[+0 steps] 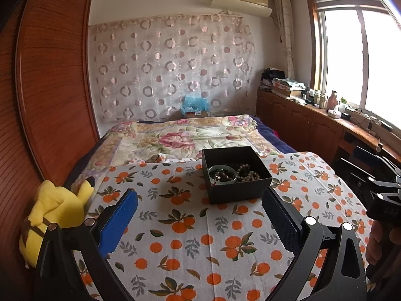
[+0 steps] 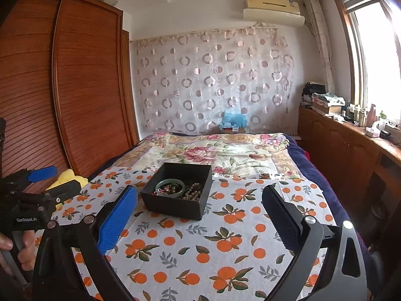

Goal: Organize jewelry

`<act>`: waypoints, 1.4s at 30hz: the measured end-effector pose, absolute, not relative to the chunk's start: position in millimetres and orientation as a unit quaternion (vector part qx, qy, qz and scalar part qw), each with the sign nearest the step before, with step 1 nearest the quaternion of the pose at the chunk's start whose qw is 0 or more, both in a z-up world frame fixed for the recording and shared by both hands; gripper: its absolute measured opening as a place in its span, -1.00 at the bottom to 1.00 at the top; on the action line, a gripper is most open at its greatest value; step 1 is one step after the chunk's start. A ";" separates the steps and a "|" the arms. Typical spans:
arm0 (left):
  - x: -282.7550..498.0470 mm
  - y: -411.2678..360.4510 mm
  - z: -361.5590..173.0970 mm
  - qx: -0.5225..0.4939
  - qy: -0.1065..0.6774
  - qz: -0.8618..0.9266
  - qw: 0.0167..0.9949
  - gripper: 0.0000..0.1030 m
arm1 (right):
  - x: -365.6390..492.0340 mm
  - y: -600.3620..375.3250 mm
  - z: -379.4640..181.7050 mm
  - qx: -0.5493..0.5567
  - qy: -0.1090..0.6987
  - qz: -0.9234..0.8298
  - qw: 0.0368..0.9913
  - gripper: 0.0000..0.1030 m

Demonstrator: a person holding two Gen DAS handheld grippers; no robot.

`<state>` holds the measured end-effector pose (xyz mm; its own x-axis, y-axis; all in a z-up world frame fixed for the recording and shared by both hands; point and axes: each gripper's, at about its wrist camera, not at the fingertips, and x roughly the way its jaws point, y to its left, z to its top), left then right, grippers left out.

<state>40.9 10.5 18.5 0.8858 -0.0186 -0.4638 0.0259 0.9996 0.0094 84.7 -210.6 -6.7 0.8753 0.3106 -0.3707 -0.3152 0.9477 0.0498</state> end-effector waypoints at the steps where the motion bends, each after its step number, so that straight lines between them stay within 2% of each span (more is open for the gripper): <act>1: 40.7 11.1 18.5 0.008 0.239 -0.011 0.971 0.85 | 84.7 -210.6 -6.8 -0.005 0.191 0.162 0.968 0.95; 42: 35.8 6.2 23.5 0.007 0.230 -0.010 0.973 0.85 | 79.7 -216.1 -5.5 -0.001 0.188 0.155 0.970 0.95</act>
<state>35.8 6.2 23.5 0.8937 -0.0172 -0.4483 0.0236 0.9997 0.0086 79.7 -216.1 -5.5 0.8810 0.3003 -0.3657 -0.3013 0.9519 0.0558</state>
